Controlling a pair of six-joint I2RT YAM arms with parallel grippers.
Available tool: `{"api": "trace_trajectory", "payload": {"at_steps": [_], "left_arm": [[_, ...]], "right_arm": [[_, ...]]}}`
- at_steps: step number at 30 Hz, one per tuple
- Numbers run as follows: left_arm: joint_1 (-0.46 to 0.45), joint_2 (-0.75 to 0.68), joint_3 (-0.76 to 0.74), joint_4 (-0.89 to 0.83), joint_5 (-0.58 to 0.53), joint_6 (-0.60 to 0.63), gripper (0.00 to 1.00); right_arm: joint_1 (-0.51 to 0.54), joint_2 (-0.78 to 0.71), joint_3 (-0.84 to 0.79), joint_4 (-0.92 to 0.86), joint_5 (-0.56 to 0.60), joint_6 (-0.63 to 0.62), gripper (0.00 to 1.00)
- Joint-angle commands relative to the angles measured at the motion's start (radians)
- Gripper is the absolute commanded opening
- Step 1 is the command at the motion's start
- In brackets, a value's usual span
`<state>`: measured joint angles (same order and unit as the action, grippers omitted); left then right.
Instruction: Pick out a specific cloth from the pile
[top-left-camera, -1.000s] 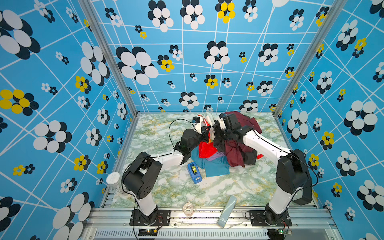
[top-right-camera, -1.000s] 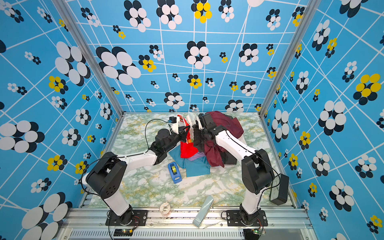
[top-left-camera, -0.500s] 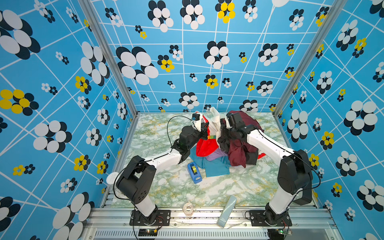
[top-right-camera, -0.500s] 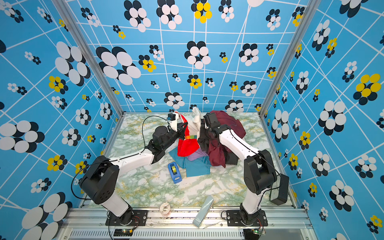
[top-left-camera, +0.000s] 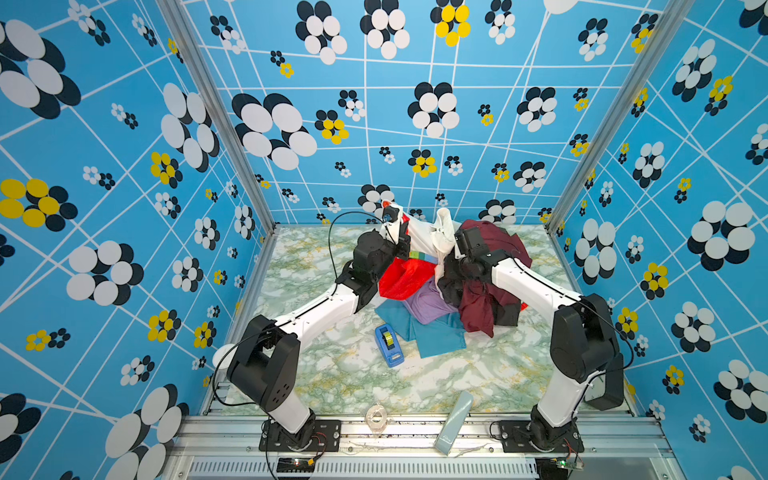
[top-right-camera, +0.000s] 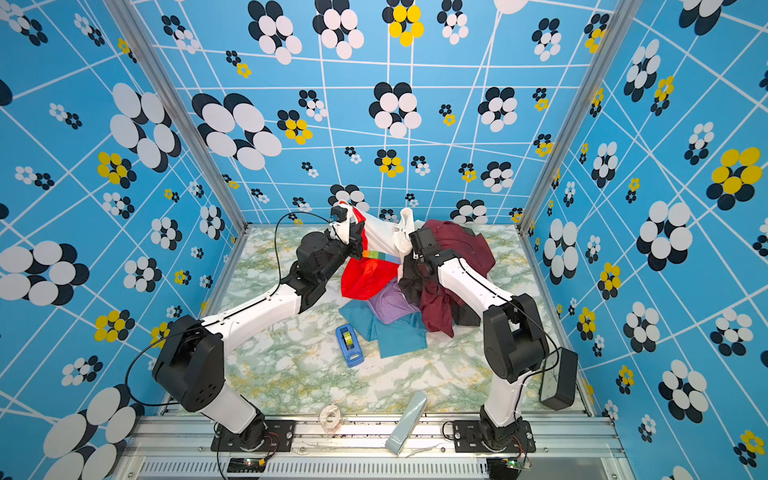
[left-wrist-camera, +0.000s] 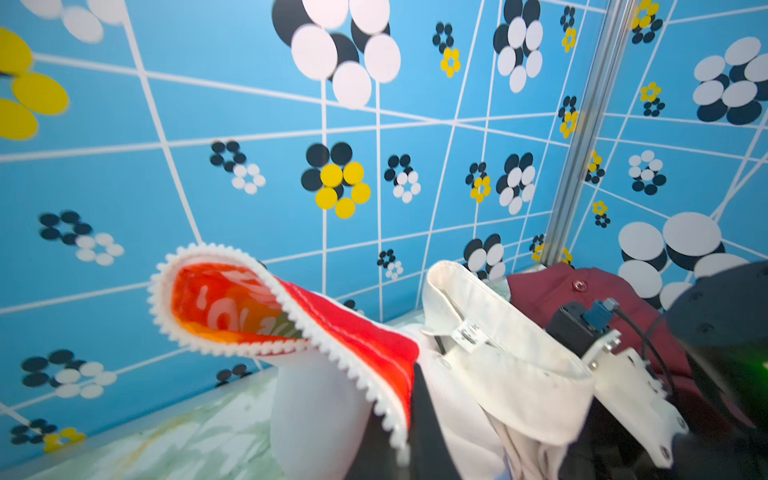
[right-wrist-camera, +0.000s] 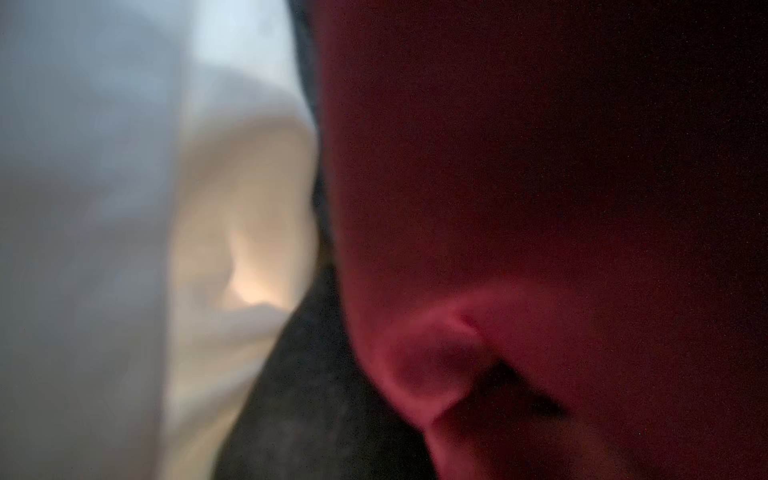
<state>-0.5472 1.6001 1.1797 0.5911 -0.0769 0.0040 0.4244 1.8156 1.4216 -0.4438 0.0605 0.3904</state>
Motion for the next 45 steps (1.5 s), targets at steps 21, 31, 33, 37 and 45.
{"api": "trace_trajectory", "payload": {"at_steps": [21, 31, 33, 37, 45], "left_arm": [[0.217, -0.31, 0.209, 0.138, -0.136, 0.258, 0.0], [0.257, -0.372, 0.235, 0.134, -0.177, 0.33, 0.0], [0.274, -0.381, 0.25, 0.136, -0.185, 0.335, 0.0], [0.294, -0.391, 0.288, 0.141, -0.194, 0.354, 0.0], [0.303, -0.396, 0.308, 0.114, -0.192, 0.425, 0.0]], "right_arm": [[-0.074, 0.17, -0.027, -0.185, 0.108, 0.046, 0.0], [-0.082, 0.195, -0.062, -0.186, 0.123, 0.065, 0.0], [-0.085, 0.198, -0.064, -0.189, 0.121, 0.066, 0.0], [-0.092, 0.195, -0.07, -0.189, 0.124, 0.067, 0.0], [-0.092, 0.192, -0.082, -0.183, 0.107, 0.071, 0.0]]}}
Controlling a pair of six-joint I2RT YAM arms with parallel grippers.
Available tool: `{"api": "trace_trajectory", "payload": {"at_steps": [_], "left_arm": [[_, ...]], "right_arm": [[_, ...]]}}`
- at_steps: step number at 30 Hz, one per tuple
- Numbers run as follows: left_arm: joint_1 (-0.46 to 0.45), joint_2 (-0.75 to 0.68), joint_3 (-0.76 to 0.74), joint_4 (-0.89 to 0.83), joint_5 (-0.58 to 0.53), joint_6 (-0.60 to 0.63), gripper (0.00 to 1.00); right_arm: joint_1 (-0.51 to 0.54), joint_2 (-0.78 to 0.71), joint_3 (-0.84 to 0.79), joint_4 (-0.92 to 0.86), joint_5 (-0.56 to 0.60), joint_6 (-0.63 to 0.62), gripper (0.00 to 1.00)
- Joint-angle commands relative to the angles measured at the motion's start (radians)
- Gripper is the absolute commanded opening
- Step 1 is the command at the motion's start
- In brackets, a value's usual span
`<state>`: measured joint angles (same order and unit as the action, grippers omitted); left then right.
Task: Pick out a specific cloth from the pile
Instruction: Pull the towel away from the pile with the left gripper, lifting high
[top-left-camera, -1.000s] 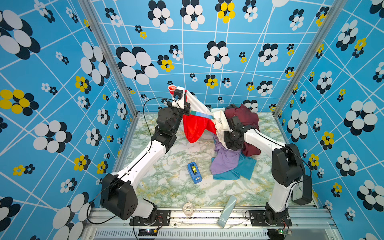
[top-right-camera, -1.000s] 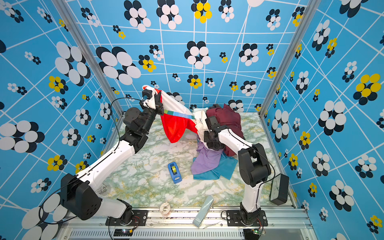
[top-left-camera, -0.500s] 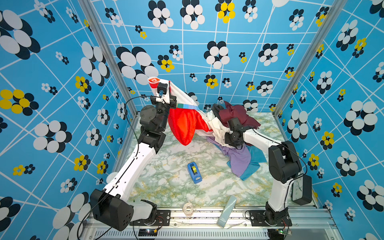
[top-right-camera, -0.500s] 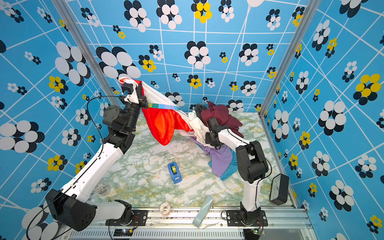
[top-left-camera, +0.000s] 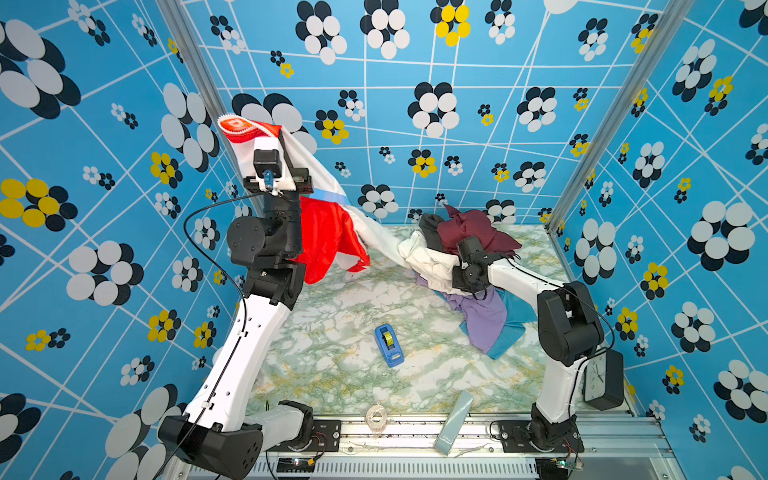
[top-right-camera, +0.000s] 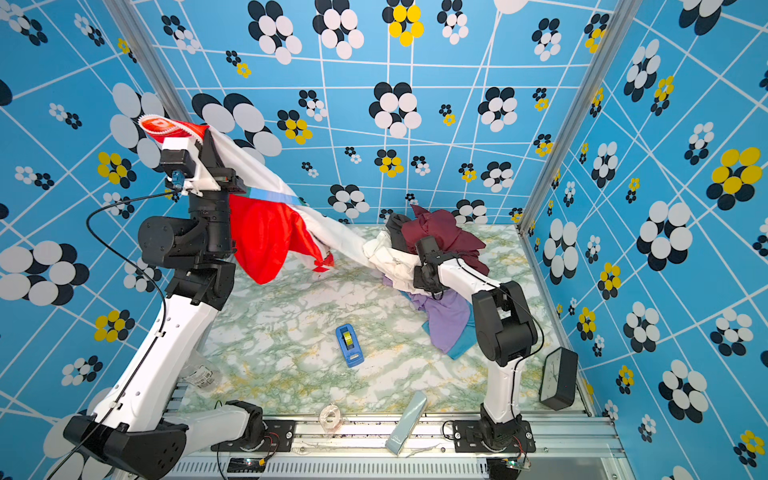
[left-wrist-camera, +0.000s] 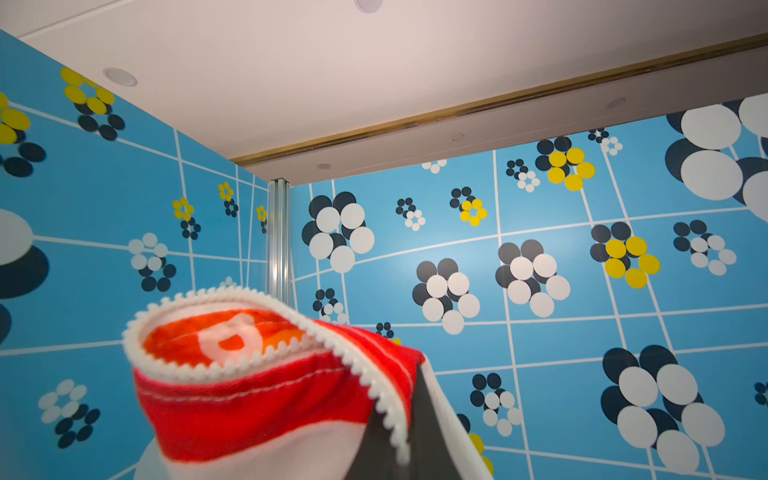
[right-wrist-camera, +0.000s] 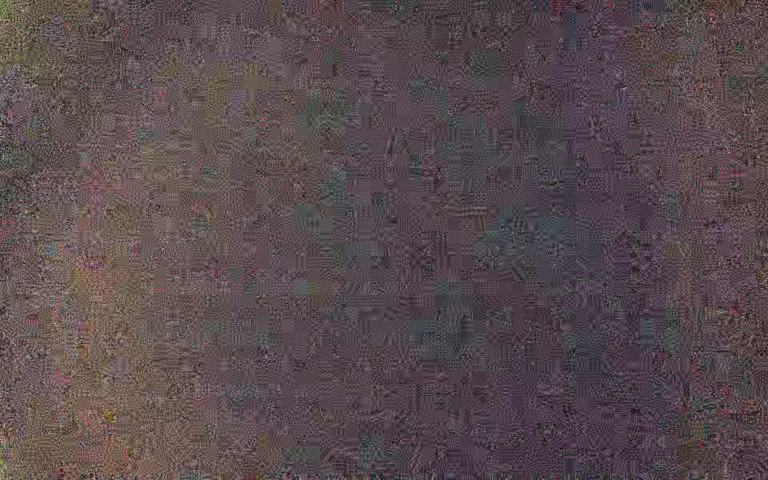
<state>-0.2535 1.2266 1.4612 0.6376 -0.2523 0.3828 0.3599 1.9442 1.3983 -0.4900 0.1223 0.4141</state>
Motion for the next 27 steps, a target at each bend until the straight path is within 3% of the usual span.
{"api": "trace_trajectory", "payload": {"at_steps": [1, 7, 15, 19, 27], "left_arm": [[0.01, -0.024, 0.018, 0.069, -0.021, 0.055, 0.0], [0.027, -0.032, -0.06, 0.065, -0.019, 0.027, 0.0], [0.045, 0.086, -0.154, 0.196, 0.018, -0.082, 0.0], [0.043, 0.146, -0.113, 0.227, 0.046, -0.122, 0.0], [0.043, 0.217, 0.006, 0.194, 0.065, -0.041, 0.0]], "right_arm": [[-0.027, 0.064, -0.062, -0.136, 0.045, 0.048, 0.0], [-0.027, 0.054, -0.074, -0.139, 0.05, 0.046, 0.0], [-0.028, 0.018, -0.099, -0.132, 0.05, 0.048, 0.0], [-0.028, 0.009, -0.107, -0.134, 0.053, 0.048, 0.0], [-0.028, 0.007, -0.109, -0.127, 0.041, 0.055, 0.0]]}}
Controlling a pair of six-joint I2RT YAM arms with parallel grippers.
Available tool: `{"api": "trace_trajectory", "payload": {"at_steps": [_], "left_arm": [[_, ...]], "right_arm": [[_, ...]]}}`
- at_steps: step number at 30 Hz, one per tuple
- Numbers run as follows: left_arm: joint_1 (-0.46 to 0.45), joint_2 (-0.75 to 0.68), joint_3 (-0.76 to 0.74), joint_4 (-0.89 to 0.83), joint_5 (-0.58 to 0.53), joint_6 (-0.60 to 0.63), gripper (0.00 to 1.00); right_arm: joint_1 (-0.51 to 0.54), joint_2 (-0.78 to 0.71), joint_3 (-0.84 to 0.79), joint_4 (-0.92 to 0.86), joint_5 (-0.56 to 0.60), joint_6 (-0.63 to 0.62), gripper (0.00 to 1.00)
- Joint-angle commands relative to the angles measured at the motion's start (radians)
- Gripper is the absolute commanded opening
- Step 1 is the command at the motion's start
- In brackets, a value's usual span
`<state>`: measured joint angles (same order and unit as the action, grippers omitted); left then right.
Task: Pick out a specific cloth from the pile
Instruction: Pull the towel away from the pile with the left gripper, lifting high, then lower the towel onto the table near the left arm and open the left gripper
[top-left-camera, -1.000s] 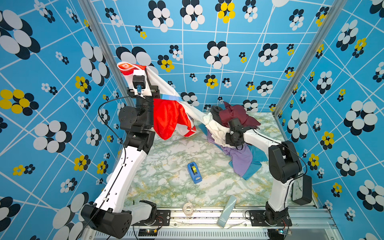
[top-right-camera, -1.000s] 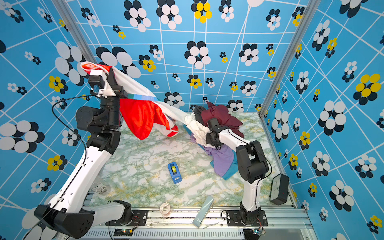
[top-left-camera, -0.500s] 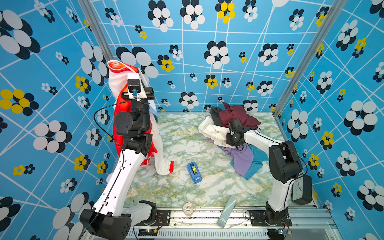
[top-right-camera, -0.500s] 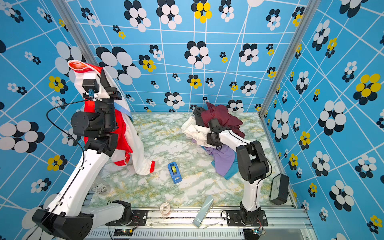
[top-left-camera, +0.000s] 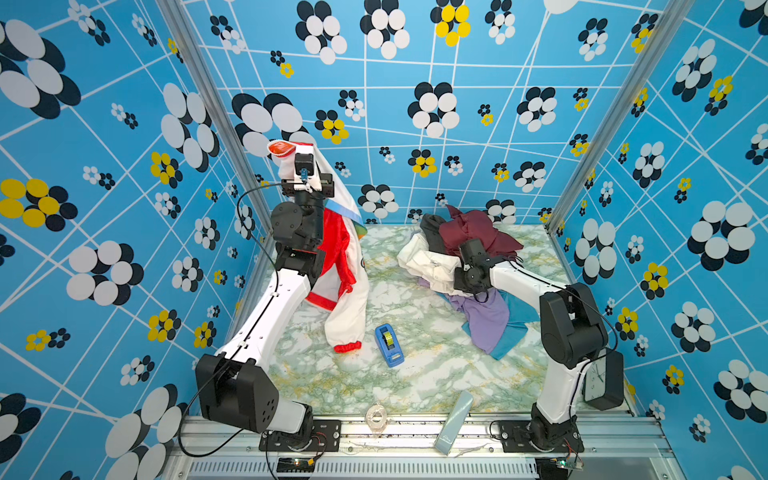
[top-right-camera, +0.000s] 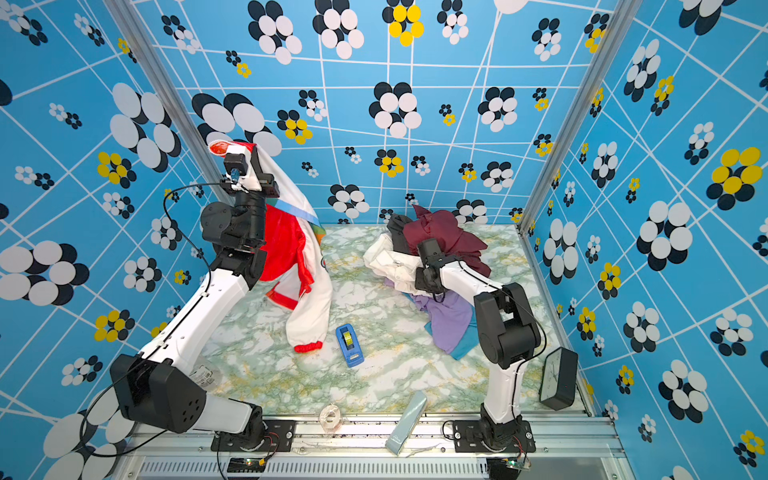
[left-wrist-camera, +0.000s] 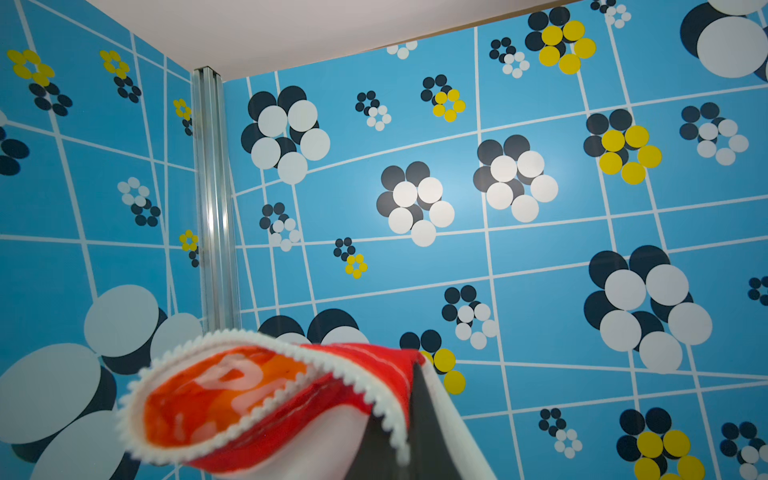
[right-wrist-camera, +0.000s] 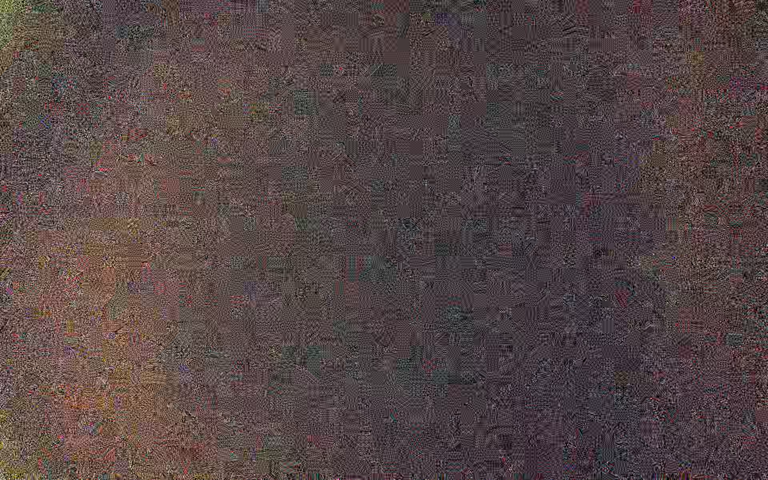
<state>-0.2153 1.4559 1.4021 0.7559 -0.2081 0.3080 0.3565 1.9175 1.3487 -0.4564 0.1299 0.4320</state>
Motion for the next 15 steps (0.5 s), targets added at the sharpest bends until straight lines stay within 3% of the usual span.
{"api": "trace_trajectory", "payload": {"at_steps": [1, 9, 15], "left_arm": [[0.005, -0.014, 0.055, 0.076, 0.016, 0.049, 0.0], [0.007, -0.068, -0.211, 0.113, -0.103, 0.164, 0.0], [0.016, -0.129, -0.409, 0.131, -0.184, 0.178, 0.0]], "right_arm": [[-0.024, 0.033, -0.063, -0.16, 0.033, 0.037, 0.0], [-0.025, 0.005, -0.09, -0.168, 0.054, 0.034, 0.0], [-0.04, -0.007, -0.11, -0.193, 0.079, 0.024, 0.0]]}}
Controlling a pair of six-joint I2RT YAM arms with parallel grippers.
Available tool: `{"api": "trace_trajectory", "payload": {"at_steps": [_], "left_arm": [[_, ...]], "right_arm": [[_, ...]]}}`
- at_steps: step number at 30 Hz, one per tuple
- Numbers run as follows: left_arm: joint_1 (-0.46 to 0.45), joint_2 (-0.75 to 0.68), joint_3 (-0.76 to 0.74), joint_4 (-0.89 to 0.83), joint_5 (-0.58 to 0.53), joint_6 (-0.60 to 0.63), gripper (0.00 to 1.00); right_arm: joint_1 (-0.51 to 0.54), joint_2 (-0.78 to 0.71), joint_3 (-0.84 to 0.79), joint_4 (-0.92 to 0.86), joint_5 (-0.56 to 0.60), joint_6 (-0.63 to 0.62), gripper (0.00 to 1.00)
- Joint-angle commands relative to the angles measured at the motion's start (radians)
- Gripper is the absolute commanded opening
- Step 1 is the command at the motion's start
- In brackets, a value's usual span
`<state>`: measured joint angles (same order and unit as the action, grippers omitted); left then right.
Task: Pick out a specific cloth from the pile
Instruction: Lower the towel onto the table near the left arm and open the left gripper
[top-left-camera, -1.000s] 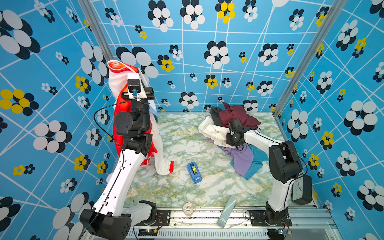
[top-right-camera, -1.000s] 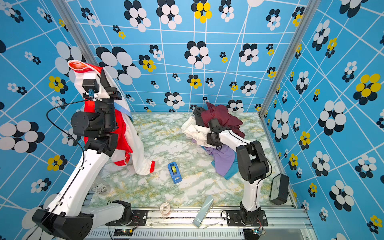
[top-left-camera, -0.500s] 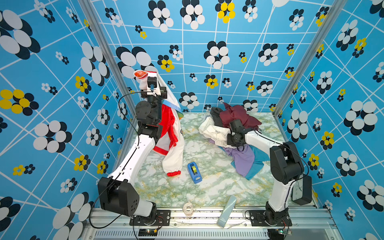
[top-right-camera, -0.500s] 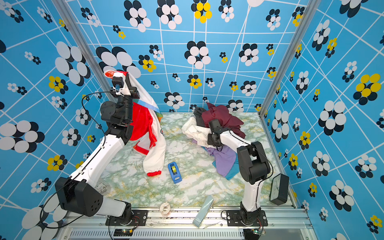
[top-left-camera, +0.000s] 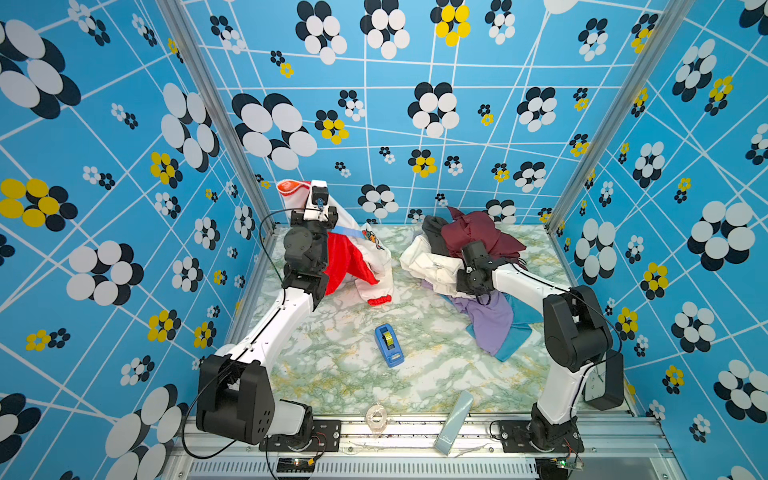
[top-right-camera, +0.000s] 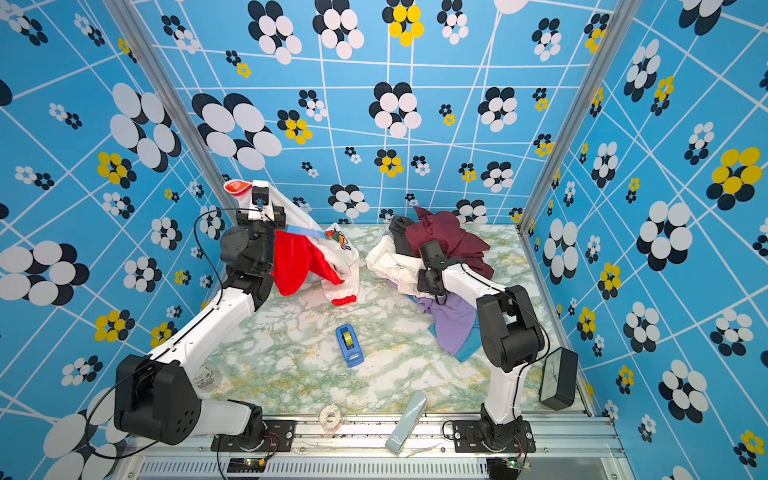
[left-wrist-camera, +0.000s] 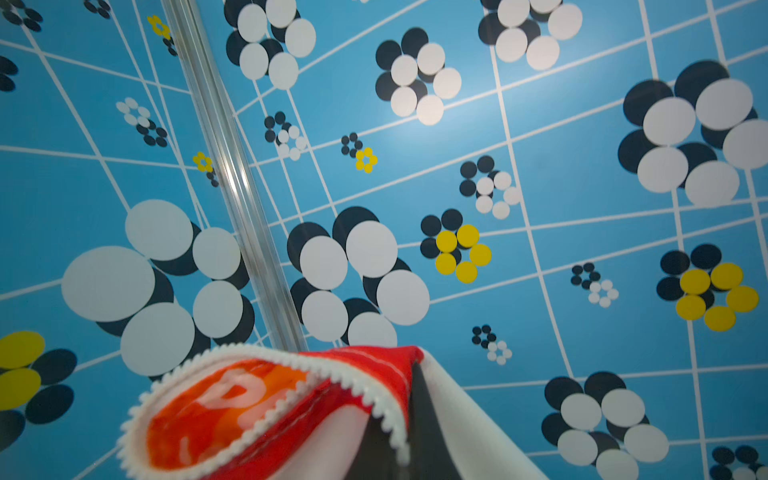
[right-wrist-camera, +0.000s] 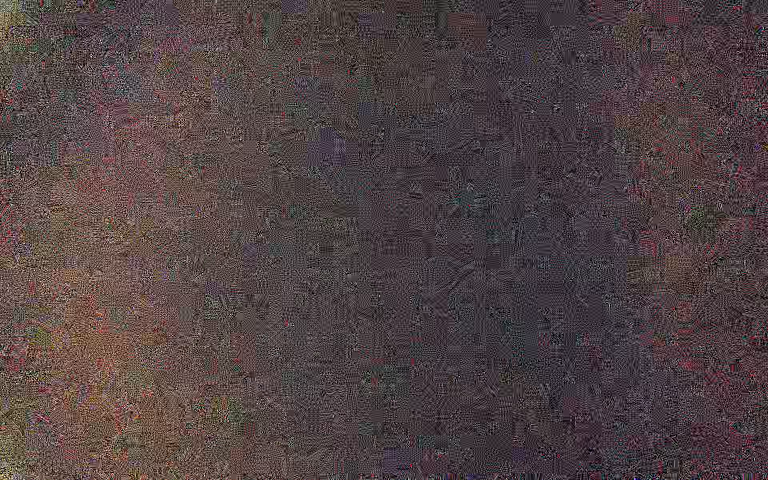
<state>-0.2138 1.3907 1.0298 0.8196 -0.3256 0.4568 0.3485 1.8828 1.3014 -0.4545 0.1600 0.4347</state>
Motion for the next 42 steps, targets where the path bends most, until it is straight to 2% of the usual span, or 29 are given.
{"api": "trace_trajectory", "payload": {"at_steps": [1, 7, 15, 19, 21, 26, 32, 34, 36, 38, 40, 42], "left_arm": [[0.016, -0.068, -0.053, 0.066, -0.073, 0.031, 0.0], [0.023, -0.049, -0.098, 0.065, -0.145, 0.048, 0.0], [0.04, 0.079, -0.013, -0.054, -0.276, 0.005, 0.0], [0.04, 0.137, 0.104, -0.332, -0.396, -0.121, 0.0], [0.038, 0.154, 0.126, -0.433, -0.393, -0.197, 0.0], [0.034, 0.187, 0.135, -0.552, -0.377, -0.338, 0.0], [0.037, 0.332, 0.313, -0.869, -0.394, -0.429, 0.0], [0.036, 0.363, 0.362, -0.946, -0.387, -0.463, 0.17], [0.036, 0.373, 0.376, -0.967, -0.375, -0.482, 0.5], [0.035, 0.371, 0.383, -0.989, -0.364, -0.494, 0.68], [0.035, 0.354, 0.386, -1.012, -0.36, -0.511, 0.96], [0.035, 0.326, 0.385, -1.034, -0.339, -0.52, 0.99]], "right_arm": [[-0.036, 0.027, -0.067, -0.197, 0.05, 0.019, 0.0], [-0.076, 0.023, -0.083, -0.203, 0.056, -0.002, 0.0], [-0.12, 0.024, -0.111, -0.202, 0.069, -0.012, 0.0], [-0.136, 0.02, -0.128, -0.195, 0.063, -0.011, 0.0], [-0.138, 0.019, -0.13, -0.194, 0.059, -0.011, 0.0], [-0.139, 0.017, -0.135, -0.187, 0.04, -0.009, 0.0], [-0.139, -0.004, -0.152, -0.173, 0.014, -0.007, 0.0], [-0.139, -0.016, -0.158, -0.173, 0.002, -0.004, 0.0], [-0.138, -0.031, -0.165, -0.167, -0.006, 0.001, 0.0], [-0.138, -0.046, -0.172, -0.16, -0.016, 0.001, 0.0], [-0.138, -0.058, -0.174, -0.156, -0.026, -0.002, 0.02], [-0.138, -0.067, -0.178, -0.151, -0.034, -0.002, 0.06]]}}
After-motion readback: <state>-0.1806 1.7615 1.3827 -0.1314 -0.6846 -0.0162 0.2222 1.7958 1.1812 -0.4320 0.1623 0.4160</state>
